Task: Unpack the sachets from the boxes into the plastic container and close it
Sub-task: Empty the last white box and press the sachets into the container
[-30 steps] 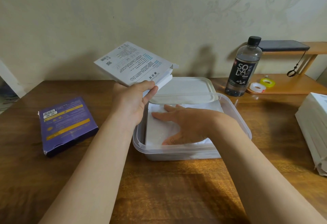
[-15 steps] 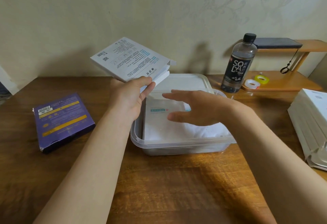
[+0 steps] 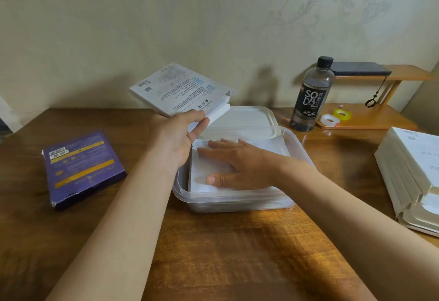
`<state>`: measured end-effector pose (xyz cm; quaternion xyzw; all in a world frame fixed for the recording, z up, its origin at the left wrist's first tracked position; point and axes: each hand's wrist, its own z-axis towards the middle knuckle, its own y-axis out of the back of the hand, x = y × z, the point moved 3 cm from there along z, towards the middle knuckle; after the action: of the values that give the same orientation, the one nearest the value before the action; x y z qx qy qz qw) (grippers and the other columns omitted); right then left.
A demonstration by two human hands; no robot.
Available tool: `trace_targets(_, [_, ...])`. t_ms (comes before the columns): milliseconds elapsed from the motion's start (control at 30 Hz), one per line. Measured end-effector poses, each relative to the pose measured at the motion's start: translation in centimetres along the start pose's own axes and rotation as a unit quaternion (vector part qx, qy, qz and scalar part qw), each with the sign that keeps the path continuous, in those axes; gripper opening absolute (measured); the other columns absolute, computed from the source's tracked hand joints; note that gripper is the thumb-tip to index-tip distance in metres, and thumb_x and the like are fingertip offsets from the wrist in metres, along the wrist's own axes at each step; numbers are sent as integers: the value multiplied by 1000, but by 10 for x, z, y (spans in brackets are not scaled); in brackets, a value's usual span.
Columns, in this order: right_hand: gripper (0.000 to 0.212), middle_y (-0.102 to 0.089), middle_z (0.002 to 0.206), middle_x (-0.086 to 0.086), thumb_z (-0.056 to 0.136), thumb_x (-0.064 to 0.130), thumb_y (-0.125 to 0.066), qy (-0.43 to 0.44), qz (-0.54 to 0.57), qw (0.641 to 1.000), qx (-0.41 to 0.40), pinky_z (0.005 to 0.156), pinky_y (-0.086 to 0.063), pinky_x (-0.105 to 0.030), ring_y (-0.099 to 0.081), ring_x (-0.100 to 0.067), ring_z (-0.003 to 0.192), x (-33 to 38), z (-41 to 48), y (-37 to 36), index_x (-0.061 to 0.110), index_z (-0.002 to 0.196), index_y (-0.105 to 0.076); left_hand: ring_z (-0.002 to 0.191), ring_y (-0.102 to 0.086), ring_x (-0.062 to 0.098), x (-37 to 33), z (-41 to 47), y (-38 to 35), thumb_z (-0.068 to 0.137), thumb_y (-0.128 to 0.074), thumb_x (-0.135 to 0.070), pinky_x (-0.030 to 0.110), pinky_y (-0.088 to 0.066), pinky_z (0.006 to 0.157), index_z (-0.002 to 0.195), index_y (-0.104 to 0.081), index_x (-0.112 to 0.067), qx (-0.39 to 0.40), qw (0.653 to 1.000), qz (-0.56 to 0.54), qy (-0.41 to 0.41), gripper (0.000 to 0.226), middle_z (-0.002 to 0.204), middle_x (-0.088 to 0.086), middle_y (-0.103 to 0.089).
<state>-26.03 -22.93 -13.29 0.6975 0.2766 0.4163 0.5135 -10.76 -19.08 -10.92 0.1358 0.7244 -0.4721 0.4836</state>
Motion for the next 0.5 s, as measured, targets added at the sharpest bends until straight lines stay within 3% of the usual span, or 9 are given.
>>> trace_targets(67, [61, -46, 153, 3, 97, 45, -57, -50, 156, 979, -123, 116, -29, -29, -38, -11, 143, 0, -5, 12, 29, 153, -36, 103, -71, 20, 1, -4, -5, 80, -68, 20, 28, -61, 69, 109, -66, -14, 25, 999, -9, 17, 45, 109, 3, -74])
trace_targets(100, [50, -60, 138, 1, 98, 35, -60, -81, 270, 941, -189, 106, -41, -25, -53, -12, 130, -1, -9, 19, 22, 145, -48, 104, -71, 23, 1, -6, -8, 80, -68, 20, 29, -62, 69, 111, -66, -13, 43, 999, -5, 20, 45, 112, 5, -74])
trace_targets(133, [36, -67, 124, -2, 98, 27, -60, -108, 397, 880, -236, 98, -49, -24, -62, -15, 118, -1, -13, 25, 16, 133, -59, 104, -72, 25, 2, -9, -12, 81, -67, 20, 32, -63, 70, 112, -67, -12, 64, 998, 13, 16, 45, 112, 7, -75])
trace_targets(200, [19, -71, 114, -15, 98, 17, -57, -146, 596, 742, -267, 96, -56, -36, -68, -28, 109, -1, -17, 28, 9, 113, -66, 98, -75, 26, 5, -16, -20, 80, -69, 18, 36, -64, 75, 114, -66, -12, 101, 992, 76, -12, 46, 108, 8, -77])
trace_targets(267, [22, -69, 116, -24, 99, 11, -51, -166, 683, 660, -268, 95, -56, -44, -69, -34, 103, 0, -17, 25, 3, 113, -66, 97, -76, 21, 7, -20, -25, 75, -78, 14, 37, -63, 76, 121, -61, -11, 116, 981, 144, -58, 55, 107, 5, -78])
trace_targets(333, [23, -69, 114, -28, 99, 7, -48, -172, 722, 616, -266, 92, -57, -45, -69, -34, 95, 2, -16, 23, 1, 113, -65, 99, -75, 18, 10, -20, -26, 67, -88, 6, 39, -63, 78, 125, -57, -13, 124, 969, 194, -90, 68, 110, 2, -76])
trace_targets(400, [21, -70, 111, -29, 98, 2, -49, -174, 739, 593, -267, 86, -60, -45, -70, -34, 91, 2, -16, 24, 0, 110, -66, 104, -73, 17, 11, -19, -26, 59, -93, -2, 44, -63, 81, 124, -54, -17, 127, 963, 217, -96, 78, 115, 1, -74])
trace_targets(500, [16, -73, 108, -22, 97, 3, -58, -195, 752, 575, -257, 74, -63, -41, -72, -33, 90, -1, -16, 23, -1, 110, -67, 102, -74, 17, 9, -16, -23, 64, -84, 10, 46, -62, 85, 114, -58, -21, 126, 965, 208, -102, 64, 109, -2, -76])
